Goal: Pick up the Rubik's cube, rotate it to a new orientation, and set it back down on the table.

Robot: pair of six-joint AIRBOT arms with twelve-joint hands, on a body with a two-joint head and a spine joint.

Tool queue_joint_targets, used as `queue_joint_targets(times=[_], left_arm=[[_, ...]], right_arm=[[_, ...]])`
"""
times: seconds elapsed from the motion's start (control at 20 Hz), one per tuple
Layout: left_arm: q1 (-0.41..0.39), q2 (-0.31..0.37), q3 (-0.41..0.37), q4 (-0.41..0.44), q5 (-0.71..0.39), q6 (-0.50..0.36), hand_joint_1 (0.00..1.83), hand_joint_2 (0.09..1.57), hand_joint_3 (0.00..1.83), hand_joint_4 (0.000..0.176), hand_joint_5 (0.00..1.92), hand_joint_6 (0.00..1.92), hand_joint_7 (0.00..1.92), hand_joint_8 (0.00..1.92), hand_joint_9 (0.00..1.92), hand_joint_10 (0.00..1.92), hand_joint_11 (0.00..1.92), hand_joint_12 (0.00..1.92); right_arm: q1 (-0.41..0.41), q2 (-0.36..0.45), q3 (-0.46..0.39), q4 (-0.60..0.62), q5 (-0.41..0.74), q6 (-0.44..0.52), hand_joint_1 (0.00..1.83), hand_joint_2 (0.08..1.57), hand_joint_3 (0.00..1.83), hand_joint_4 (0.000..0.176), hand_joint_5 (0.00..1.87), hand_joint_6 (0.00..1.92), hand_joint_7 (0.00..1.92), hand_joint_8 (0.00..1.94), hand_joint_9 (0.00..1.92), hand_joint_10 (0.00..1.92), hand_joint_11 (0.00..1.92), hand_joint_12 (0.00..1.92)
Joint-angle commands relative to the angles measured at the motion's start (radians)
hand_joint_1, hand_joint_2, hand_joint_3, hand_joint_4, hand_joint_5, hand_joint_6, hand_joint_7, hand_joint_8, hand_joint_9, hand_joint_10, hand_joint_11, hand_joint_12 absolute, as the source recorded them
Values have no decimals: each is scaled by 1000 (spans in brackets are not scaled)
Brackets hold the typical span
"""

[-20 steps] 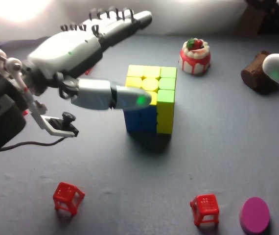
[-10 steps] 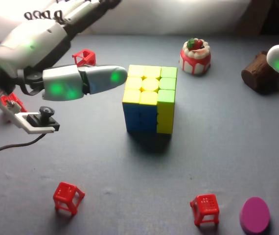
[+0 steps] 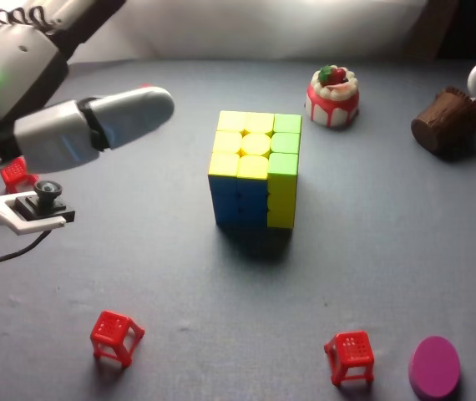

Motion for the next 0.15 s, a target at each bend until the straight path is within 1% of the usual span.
queue_joint_targets(times=[0.0, 0.05, 0.1], left_arm=[[-5, 8, -4, -9, -158, 1, 39, 1120, 42, 167, 0, 0, 0, 0, 0, 0, 0, 0], [4, 17, -13, -15, -180, 9, 81, 1131, 38, 152, 0, 0, 0, 0, 0, 0, 0, 0], [13, 21, -18, -20, -197, 14, 74, 1140, 34, 138, 0, 0, 0, 0, 0, 0, 0, 0]], right_arm=[[6, 9, -4, 16, 148, 5, 245, 1242, 0, 0, 0, 0, 0, 0, 0, 0, 0, 0], [6, 17, -10, 16, 163, 5, 221, 1253, 0, 0, 0, 0, 0, 0, 0, 0, 0, 0], [6, 24, -15, 16, 172, 5, 192, 1255, 0, 0, 0, 0, 0, 0, 0, 0, 0, 0]])
